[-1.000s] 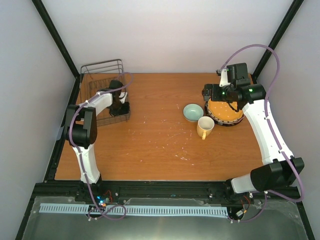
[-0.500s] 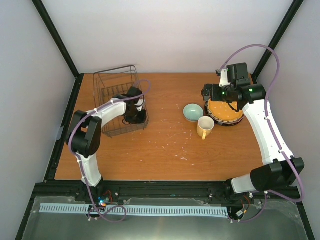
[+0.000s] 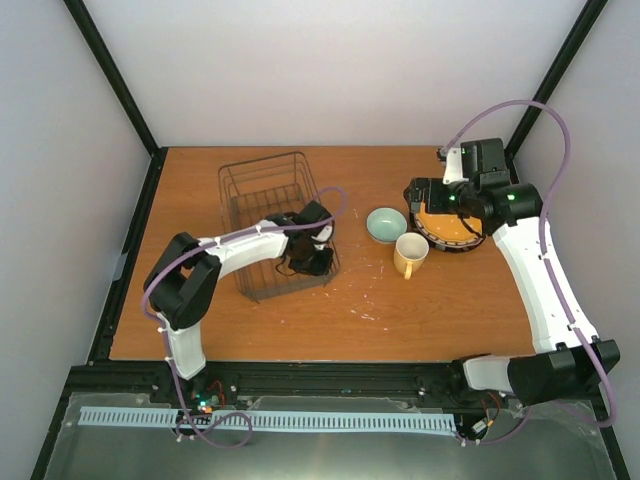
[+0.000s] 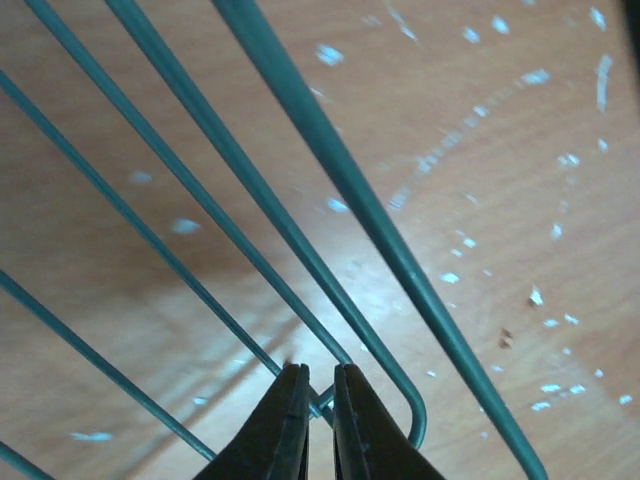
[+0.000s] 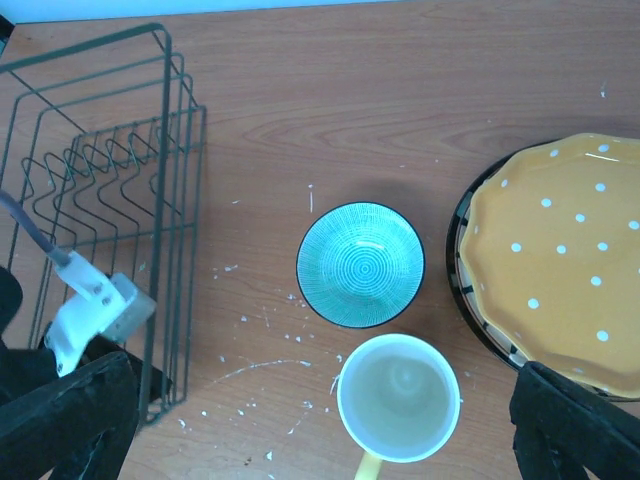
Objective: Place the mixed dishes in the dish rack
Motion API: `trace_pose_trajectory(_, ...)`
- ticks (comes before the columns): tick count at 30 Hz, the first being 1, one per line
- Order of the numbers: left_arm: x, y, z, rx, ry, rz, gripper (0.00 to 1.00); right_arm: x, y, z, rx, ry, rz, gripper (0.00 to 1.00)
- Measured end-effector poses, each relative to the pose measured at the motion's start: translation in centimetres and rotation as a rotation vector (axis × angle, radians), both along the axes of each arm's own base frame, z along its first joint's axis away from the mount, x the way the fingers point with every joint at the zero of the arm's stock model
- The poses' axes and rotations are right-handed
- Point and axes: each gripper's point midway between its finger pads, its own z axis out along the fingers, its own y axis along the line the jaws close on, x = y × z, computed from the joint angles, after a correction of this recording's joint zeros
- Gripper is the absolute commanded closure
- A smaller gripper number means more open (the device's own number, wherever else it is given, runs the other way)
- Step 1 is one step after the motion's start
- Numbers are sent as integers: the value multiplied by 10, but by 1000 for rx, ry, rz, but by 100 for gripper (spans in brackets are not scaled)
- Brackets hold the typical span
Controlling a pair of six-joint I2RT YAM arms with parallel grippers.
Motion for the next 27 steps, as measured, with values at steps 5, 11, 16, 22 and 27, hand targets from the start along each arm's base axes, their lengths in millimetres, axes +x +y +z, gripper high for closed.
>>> trace_pose_trajectory(5, -37, -25, -1, -15, 14, -72, 93, -8, -3, -1, -4, 8, -8, 0)
trace_pose_trajectory(11, -87, -13, -14, 12, 84, -90, 86, -24, -13, 7, -23, -10, -37, 0)
trace_pose_trajectory(16, -103, 21, 5, 68, 54, -7, 1, -48, -14, 6, 1, -12, -33, 0)
trace_pose_trajectory(22, -52, 26, 103, 30, -267, 115, 0, -68, 4, -11, 61, 30, 43, 6)
trace_pose_trajectory(27, 4, 30, 221, -37, -513, 314, 0, -61, 35, -28, 66, 84, 145, 13)
